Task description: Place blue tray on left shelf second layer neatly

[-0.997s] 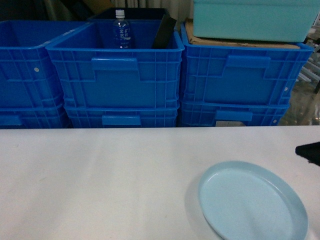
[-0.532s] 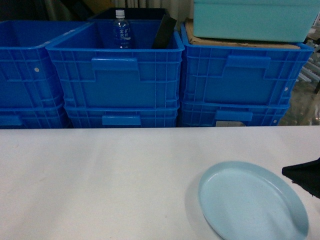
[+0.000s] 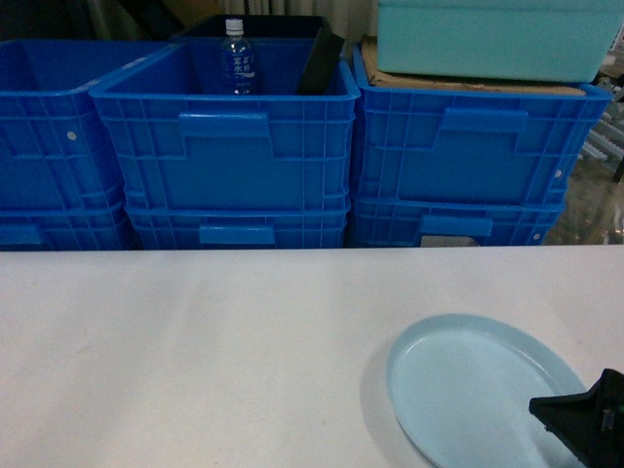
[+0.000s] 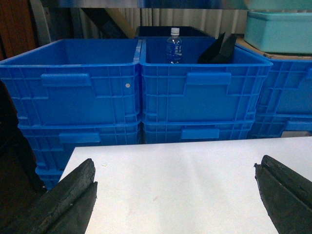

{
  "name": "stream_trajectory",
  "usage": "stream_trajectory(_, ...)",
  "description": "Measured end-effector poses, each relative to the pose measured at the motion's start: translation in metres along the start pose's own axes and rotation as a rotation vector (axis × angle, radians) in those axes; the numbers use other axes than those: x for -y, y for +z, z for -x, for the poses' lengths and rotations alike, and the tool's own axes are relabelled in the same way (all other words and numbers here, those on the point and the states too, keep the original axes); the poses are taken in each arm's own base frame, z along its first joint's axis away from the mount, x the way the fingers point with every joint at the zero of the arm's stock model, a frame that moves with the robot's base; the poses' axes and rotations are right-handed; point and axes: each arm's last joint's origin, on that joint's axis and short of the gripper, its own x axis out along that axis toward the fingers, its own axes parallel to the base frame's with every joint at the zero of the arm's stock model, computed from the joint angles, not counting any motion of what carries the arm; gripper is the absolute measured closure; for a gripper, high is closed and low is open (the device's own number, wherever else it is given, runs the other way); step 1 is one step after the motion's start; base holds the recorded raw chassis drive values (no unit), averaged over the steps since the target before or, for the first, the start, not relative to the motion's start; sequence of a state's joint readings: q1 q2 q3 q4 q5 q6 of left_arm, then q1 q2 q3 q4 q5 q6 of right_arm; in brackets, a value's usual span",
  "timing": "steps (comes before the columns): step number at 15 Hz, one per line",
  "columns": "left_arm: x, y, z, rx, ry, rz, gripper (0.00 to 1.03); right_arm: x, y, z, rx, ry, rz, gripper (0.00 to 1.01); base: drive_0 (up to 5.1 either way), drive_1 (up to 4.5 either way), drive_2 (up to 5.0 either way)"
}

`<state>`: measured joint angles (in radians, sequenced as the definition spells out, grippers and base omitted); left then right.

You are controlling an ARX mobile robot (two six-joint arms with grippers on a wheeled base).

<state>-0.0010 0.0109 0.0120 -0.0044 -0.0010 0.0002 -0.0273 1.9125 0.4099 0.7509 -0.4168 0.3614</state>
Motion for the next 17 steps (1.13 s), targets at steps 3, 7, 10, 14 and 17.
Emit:
stream_trajectory(3, 0.0, 0.0, 0.0, 0.0, 0.0, 0.0, 0.05, -0.002, -0.005, -0.008, -0.02, -0.029, -0.003, 0.03, 0.0, 0.0, 0.0)
stream_trajectory(7, 0.0, 0.0, 0.0, 0.0, 0.0, 0.0, 0.05, -0.004, -0.001, -0.024, -0.009, -0.067, -0.021, 0.28, 0.0, 0.0, 0.0)
stream_trajectory(10, 0.0, 0.0, 0.0, 0.0, 0.0, 0.0, 0.05, -0.003, -0.002, -0.033, 0.003, -0.093, -0.087, 0.59, 0.0, 0.0, 0.0)
stream_trajectory(14, 0.0, 0.0, 0.0, 0.0, 0.0, 0.0, 0.05, 0.011, -0.006, -0.033, 0.057, -0.124, -0.126, 0.99, 0.0, 0.0, 0.0)
stream_trajectory(17, 0.0, 0.0, 0.0, 0.0, 0.0, 0.0, 0.05, 0.013, -0.005, -0.022, 0.062, -0.056, -0.125, 0.99, 0.0, 0.0, 0.0)
